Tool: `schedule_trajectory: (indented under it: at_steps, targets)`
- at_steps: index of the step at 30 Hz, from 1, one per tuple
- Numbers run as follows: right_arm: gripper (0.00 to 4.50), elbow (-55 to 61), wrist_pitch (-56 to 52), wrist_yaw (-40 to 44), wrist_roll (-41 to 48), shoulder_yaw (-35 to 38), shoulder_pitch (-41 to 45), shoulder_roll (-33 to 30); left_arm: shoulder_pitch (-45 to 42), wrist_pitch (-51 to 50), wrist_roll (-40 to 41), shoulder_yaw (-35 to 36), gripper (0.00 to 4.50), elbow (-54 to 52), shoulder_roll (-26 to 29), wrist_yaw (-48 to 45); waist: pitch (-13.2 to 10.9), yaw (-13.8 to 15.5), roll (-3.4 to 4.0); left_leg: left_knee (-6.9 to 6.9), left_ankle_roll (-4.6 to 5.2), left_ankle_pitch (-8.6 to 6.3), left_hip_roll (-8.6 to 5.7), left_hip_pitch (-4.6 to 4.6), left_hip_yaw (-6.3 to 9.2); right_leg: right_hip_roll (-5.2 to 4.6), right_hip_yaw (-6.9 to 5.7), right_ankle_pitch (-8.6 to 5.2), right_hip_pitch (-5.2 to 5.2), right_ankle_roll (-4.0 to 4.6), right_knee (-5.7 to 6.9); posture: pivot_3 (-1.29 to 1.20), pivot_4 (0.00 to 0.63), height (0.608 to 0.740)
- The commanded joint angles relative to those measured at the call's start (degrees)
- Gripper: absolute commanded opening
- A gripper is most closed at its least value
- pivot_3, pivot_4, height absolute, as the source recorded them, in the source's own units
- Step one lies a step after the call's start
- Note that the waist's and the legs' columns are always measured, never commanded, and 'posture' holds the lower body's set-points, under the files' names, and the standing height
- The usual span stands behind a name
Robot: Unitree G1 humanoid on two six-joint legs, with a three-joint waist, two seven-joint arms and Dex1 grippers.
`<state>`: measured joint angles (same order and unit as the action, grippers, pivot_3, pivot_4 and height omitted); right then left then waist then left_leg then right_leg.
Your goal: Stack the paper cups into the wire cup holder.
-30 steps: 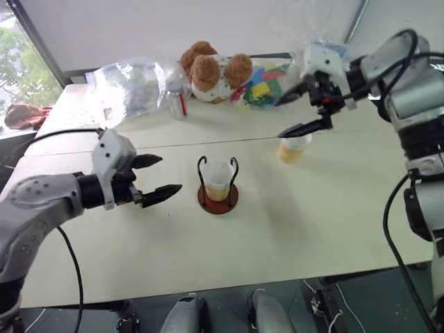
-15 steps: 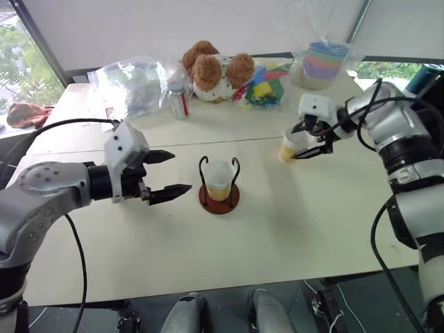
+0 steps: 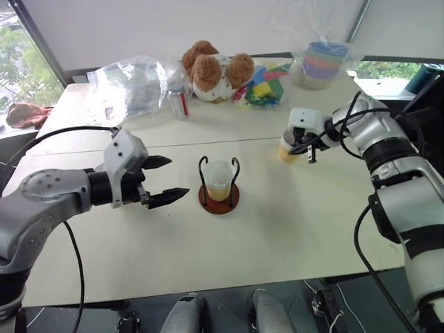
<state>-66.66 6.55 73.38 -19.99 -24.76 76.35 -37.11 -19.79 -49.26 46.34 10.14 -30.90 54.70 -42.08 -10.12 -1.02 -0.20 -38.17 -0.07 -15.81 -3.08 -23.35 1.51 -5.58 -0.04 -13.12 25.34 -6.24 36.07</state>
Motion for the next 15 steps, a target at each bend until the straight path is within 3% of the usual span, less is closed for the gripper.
schedule_trajectory:
  at_steps: [1,5,8,11,15]
  targets:
    - [0.09,0.1,0.8,-0.2,-0.3,1.3,2.3,-0.4,0.4,0.7,-0.3,2.0,4.5,-1.5,0.1,0.3,0.0,-0.1,0.0,0.0,0.0,0.0,0.0,0.0,0.0,0.0,0.0,0.0,0.0,0.0,0.0,0.0,0.15,0.74]
    - [0.09,1.3,3.5,-0.1,-0.7,1.9,5.8,-1.7,1.9,1.1,-1.0,2.8,4.5,-0.8,1.0,-0.7,0.0,-0.2,0.02,0.0,-0.01,0.0,0.0,0.0,0.0,0.0,0.0,0.0,0.02,0.0,0.01,0.0,0.15,0.74]
    - [0.09,3.9,6.7,6.1,1.7,3.7,11.2,-2.3,2.9,1.0,-1.4,3.9,4.5,0.1,2.4,-2.0,-0.1,-0.4,0.15,0.02,-0.01,0.01,0.0,-0.01,-0.02,0.01,0.0,0.0,0.05,0.0,0.01,0.0,0.15,0.74]
    - [0.09,7.5,4.7,16.7,10.0,6.7,17.3,-0.1,3.8,1.0,-2.1,3.8,4.5,1.9,4.2,-4.3,-0.1,-0.8,0.17,0.09,-0.02,0.01,0.03,0.0,0.0,0.04,-0.02,0.0,0.08,0.0,0.02,0.0,0.15,0.74]
    - [0.09,21.5,-2.0,19.1,27.1,-1.7,16.6,-0.5,3.7,1.4,-2.6,3.4,4.5,2.5,3.6,-4.5,0.0,-1.4,0.08,0.15,-0.02,0.0,0.05,0.02,0.1,0.03,-0.09,0.0,0.03,0.0,0.05,0.0,0.15,0.74]
